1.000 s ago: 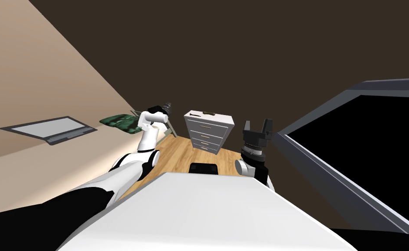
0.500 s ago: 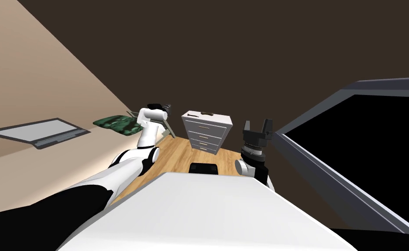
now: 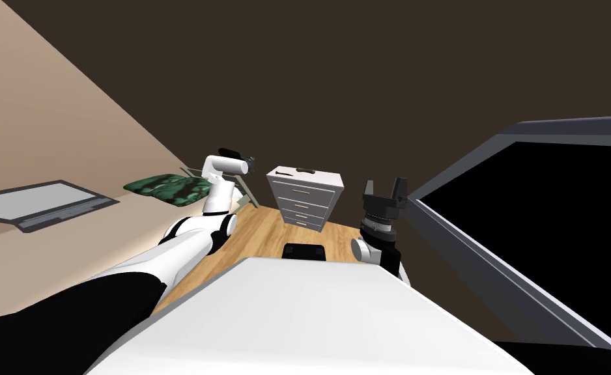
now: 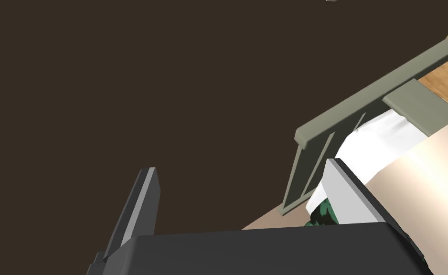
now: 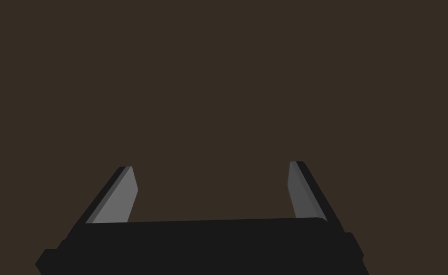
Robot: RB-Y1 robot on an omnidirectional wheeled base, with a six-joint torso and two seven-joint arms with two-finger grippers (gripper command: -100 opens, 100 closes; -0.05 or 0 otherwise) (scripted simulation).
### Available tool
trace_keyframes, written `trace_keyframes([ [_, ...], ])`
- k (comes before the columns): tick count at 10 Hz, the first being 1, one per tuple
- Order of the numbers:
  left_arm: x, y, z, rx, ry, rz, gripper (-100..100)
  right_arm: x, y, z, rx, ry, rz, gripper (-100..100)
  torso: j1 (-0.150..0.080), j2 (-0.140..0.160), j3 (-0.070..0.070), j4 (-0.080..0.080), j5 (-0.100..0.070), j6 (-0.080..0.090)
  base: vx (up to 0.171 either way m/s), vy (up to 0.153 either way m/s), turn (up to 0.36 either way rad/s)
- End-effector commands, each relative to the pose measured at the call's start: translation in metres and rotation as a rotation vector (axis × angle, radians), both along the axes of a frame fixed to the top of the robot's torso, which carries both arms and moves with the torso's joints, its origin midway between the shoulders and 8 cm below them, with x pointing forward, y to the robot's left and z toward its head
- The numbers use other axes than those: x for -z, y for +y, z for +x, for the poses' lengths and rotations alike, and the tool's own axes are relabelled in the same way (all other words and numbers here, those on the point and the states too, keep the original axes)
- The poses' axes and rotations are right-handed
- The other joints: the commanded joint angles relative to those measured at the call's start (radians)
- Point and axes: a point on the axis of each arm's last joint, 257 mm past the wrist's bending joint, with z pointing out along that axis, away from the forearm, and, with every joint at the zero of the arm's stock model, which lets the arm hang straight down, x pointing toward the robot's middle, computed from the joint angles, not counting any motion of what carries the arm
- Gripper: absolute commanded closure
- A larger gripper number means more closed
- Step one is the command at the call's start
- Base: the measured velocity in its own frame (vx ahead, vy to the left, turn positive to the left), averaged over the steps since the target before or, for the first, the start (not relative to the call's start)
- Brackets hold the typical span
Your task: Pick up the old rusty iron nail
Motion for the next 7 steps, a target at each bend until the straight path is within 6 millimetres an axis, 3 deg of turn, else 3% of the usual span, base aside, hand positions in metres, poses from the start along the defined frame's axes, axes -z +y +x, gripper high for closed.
trace_keyframes([
  [1, 0.008, 0.001, -0.003, -0.009, 0.035, -0.008, -100, 0.0, 0.0, 0.0, 0.0, 0.0, 0.0, 0, 0.0, 0.0, 0.0, 0.0, 0.0, 0.0, 0.021, -0.029, 0.013],
  [7, 0.019, 0.016, -0.011, -0.035, 0.215, -0.036, -100, 0.0, 0.0, 0.0, 0.0, 0.0, 0.0, 0, 0.0, 0.0, 0.0, 0.0, 0.0, 0.0, 0.058, -0.051, -0.052],
])
